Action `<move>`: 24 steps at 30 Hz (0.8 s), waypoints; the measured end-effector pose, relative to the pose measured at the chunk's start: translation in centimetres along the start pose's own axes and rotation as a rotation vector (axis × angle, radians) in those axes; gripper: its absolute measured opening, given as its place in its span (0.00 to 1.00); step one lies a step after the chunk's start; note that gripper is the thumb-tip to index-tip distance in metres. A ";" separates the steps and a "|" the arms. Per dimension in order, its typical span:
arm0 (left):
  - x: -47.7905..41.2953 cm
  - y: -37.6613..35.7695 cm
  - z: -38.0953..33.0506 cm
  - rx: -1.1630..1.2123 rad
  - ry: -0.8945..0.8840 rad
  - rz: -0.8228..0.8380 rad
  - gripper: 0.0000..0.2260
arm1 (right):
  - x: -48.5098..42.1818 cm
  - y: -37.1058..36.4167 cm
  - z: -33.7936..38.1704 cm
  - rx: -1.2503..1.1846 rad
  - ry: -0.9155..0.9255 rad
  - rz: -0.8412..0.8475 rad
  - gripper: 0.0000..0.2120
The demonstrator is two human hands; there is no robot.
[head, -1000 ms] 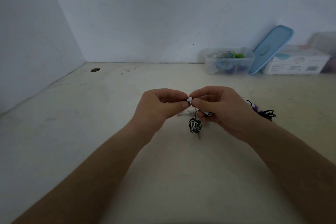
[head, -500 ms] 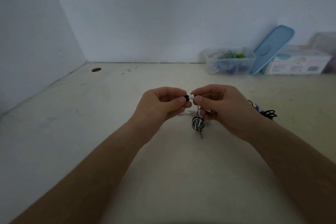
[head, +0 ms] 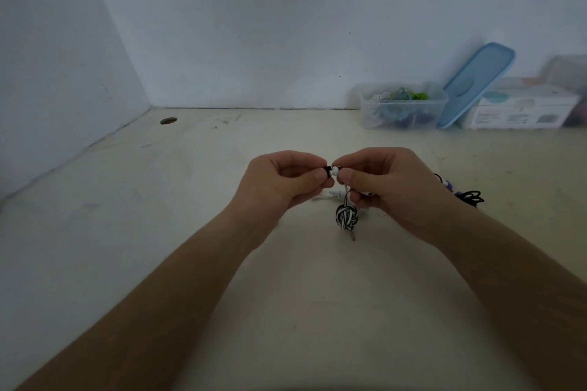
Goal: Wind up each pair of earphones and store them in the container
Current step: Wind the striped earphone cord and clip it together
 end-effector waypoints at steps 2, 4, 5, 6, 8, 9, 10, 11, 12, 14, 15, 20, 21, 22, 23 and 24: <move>0.0 0.0 0.0 -0.007 0.002 0.005 0.06 | -0.1 0.0 0.0 0.028 0.016 -0.007 0.06; 0.1 0.0 -0.1 -0.008 0.004 0.013 0.06 | -0.1 0.1 -0.1 0.034 0.022 -0.013 0.06; 0.1 0.0 -0.1 -0.011 0.003 0.017 0.07 | -0.1 0.1 -0.1 0.032 0.023 -0.016 0.05; 0.1 0.0 -0.1 -0.015 0.000 0.021 0.07 | -0.1 0.1 0.0 0.031 0.025 -0.015 0.05; 0.1 0.0 -0.1 -0.021 -0.003 0.024 0.07 | -0.1 0.2 0.0 0.033 0.028 -0.008 0.05; 0.1 0.0 -0.1 -0.024 -0.005 0.029 0.07 | -0.1 0.2 0.0 0.034 0.027 -0.003 0.05; 0.1 0.0 -0.1 -0.031 -0.006 0.034 0.06 | -0.1 0.3 0.0 0.034 0.026 0.004 0.05; 0.1 0.1 -0.2 -0.040 -0.006 0.039 0.06 | -0.1 0.3 0.0 0.035 0.025 0.012 0.05; 0.1 0.1 -0.2 -0.050 -0.005 0.042 0.06 | -0.1 0.3 0.0 0.036 0.026 0.021 0.05; 0.1 0.2 -0.3 -0.067 -0.003 0.047 0.06 | -0.1 0.3 0.0 0.042 0.031 0.037 0.06; 0.1 0.2 -0.3 -0.075 -0.003 0.051 0.06 | -0.1 0.3 0.0 0.047 0.033 0.044 0.06; 0.1 0.1 -0.1 -0.093 0.000 0.079 0.05 | -0.1 0.4 0.2 0.056 0.044 0.079 0.07; 0.1 0.1 -0.1 -0.084 0.000 0.087 0.05 | 0.0 0.4 0.3 0.057 0.049 0.083 0.06; 0.1 0.1 -0.1 -0.076 0.001 0.092 0.06 | 0.0 0.4 0.3 0.058 0.055 0.086 0.06; 0.1 0.1 -0.1 -0.070 0.003 0.093 0.06 | 0.0 0.4 0.4 0.061 0.060 0.089 0.06; 0.0 0.1 -0.1 -0.066 0.006 0.094 0.06 | 0.0 0.4 0.4 0.066 0.064 0.092 0.06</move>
Point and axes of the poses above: each hand's wrist, its own x-axis away from the middle knuckle, its own y-axis out of the back of the hand, z = x × y, the point moved 3 cm from there along -x, towards the middle knuckle, and after that the axes turned 15 degrees about y, right-handed, at the moved point
